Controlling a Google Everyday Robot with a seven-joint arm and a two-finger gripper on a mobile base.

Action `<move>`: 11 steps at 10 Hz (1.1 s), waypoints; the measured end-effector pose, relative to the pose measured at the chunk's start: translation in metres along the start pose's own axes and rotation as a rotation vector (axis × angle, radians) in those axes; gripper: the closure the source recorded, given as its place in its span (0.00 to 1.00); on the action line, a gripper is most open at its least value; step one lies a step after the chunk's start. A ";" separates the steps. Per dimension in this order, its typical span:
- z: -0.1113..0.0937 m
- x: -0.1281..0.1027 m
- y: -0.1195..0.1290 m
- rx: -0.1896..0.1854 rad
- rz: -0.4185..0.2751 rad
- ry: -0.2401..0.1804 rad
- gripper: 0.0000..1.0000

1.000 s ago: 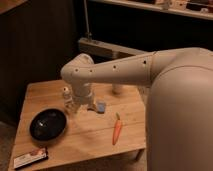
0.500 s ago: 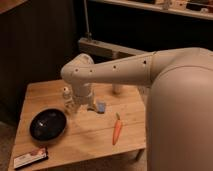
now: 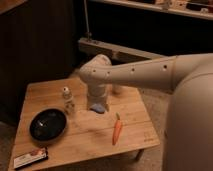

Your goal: Place the pepper in the ceramic bowl

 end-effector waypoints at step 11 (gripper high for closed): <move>0.055 -0.009 -0.072 -0.060 0.161 -0.072 0.35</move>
